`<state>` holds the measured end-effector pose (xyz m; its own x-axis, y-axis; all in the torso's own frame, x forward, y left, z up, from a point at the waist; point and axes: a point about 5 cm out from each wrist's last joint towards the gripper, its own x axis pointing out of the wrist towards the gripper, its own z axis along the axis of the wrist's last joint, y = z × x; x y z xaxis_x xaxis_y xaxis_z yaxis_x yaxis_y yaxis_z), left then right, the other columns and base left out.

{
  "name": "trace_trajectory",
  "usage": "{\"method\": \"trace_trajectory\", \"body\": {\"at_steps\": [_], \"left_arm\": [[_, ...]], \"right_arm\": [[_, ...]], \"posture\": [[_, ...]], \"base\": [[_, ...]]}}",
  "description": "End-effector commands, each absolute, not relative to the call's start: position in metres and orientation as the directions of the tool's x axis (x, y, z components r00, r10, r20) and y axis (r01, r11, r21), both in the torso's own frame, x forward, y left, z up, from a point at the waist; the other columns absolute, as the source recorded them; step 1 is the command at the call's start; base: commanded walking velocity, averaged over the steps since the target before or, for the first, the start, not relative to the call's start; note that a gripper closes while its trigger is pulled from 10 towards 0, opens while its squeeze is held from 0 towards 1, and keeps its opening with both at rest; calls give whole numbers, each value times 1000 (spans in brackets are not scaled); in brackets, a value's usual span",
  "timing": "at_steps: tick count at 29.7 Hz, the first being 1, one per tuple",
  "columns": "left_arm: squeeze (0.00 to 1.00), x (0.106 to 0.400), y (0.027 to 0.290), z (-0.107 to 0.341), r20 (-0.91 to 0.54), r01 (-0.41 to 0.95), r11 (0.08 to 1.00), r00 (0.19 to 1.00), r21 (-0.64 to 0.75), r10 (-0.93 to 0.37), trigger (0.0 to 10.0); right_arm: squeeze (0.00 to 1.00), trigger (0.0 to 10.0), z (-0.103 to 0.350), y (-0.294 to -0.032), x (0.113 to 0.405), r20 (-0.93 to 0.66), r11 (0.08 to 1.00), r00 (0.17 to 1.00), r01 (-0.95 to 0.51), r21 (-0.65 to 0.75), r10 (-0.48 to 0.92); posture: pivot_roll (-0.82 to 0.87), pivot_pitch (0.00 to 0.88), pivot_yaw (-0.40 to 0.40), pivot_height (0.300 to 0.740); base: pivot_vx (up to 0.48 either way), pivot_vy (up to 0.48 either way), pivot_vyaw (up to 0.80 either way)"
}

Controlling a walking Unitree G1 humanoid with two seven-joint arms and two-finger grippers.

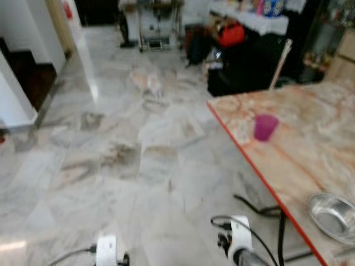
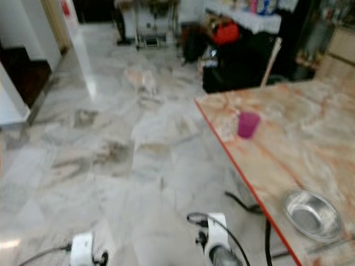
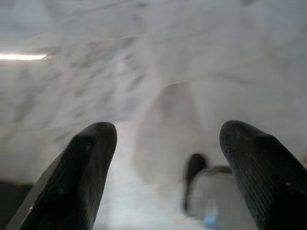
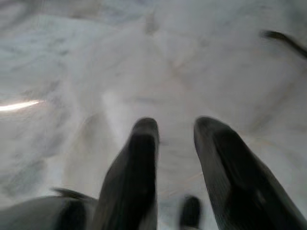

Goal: Setting the table

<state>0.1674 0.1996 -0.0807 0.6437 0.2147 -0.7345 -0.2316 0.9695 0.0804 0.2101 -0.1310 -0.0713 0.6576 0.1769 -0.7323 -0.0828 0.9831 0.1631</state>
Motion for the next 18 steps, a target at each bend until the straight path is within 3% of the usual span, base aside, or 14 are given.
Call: {"method": "trace_trajectory", "body": {"at_steps": [1, 12, 18], "left_arm": [[0, 183, 250, -63, -624, -498, 860, 638, 112, 451, 10000], [0, 183, 249, -64, -636, -490, 864, 633, 112, 441, 10000], [0, 184, 248, -64, -634, -494, 865, 642, 90, 432, 10000]], "right_arm": [[0, 10000, -72, -139, 209, -740, 987, 654, -78, 143, 159], [0, 10000, -72, -138, 210, -739, 986, 654, -85, 142, 162], [0, 10000, -71, -139, 211, -737, 987, 657, -82, 138, 158]], "posture": [[105, 0, 39, 740], [103, 0, 36, 740], [104, 0, 32, 740]], "base": [[379, 0, 0], [335, 0, 0], [0, 0, 0]]}}
